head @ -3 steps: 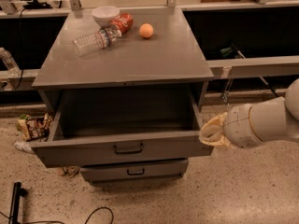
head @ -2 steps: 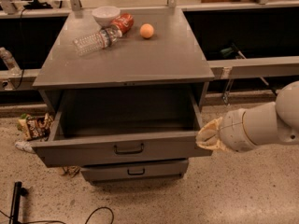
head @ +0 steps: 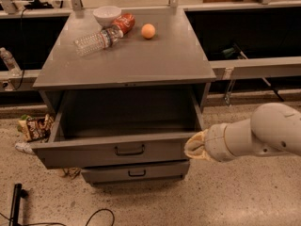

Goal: Close top drawer

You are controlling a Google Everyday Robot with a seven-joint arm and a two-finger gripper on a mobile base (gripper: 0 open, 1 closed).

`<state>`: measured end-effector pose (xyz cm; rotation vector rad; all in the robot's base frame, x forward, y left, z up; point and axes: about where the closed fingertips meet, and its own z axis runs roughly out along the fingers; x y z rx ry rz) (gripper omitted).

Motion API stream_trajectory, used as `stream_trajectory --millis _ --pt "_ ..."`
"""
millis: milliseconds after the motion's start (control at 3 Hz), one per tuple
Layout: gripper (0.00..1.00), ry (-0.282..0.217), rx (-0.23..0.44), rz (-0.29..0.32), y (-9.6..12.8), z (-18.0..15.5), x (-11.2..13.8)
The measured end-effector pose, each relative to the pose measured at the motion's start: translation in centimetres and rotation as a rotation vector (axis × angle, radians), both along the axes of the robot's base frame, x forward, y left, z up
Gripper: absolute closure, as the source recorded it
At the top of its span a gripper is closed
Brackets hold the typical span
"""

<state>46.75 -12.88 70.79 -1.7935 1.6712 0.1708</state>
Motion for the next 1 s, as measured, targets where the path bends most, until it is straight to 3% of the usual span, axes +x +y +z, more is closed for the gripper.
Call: stream_trajectory --millis 667,1000 --pt "1.00 -0.115 0.043 0.016 2.2 -4.9 4.0" --pt "1.00 -0.175 0.034 0.029 2.4 -6.5 6.5"
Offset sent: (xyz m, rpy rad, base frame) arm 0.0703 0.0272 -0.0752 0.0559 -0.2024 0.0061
